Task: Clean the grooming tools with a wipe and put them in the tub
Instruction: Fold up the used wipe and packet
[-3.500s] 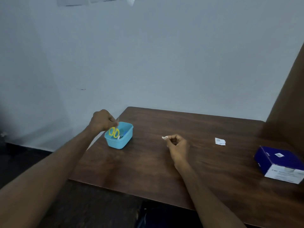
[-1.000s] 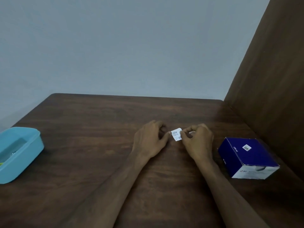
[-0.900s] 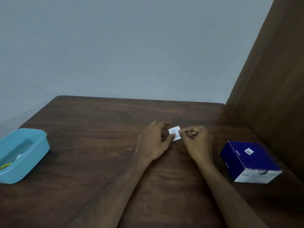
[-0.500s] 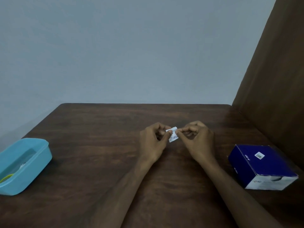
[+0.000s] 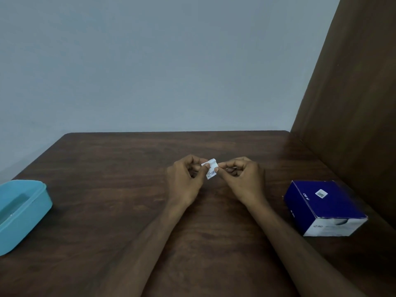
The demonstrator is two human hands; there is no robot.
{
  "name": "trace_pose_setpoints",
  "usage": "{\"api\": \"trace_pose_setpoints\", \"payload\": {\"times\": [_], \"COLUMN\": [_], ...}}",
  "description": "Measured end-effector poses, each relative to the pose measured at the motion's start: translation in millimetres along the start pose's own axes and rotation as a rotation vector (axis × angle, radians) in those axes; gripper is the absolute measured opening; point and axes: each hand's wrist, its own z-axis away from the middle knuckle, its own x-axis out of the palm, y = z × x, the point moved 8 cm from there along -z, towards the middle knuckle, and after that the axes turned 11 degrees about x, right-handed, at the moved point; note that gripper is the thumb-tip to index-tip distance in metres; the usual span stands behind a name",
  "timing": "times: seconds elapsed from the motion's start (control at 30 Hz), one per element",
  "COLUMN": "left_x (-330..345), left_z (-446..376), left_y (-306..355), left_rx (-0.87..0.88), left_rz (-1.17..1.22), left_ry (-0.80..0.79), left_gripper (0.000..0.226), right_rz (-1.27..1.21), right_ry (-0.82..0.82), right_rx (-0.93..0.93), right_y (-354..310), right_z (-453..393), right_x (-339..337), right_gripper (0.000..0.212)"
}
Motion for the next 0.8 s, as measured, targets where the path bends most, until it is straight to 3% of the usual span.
{"api": "trace_pose_setpoints", "payload": {"times": [0.17,0.43,0.53,0.67,0.8], "left_x": [1,6,6,9,11], "left_z": [1,3,4,6,7], "left_y": [2,11,15,31,33], "left_rx": [-0.02,0.001,0.055,0.276,0.286], "left_rz": [0.004,0.09,-0.001,-0.172,-0.125], "left_ry": [-0.021,-0.113,-0.135,-0.175,-0.196], "left_gripper": [0.002,0.005,0.019,0.038,0.045], "right_rz": [-0.006,-0.128,-0.189,-0.214,-0.201], "right_ry": [-0.005,-0.198,-0.235,-0.242,-0.255], "right_rx": [0.013,0.157,0.198,0.231,0.241], "right_y": [4,19,22,24,23], "right_z": [-3,-7,-7,-8,-8], "right_x": [2,13,14,13,14], "right_gripper": [0.013,0.014,0.018,0.019,0.027]}}
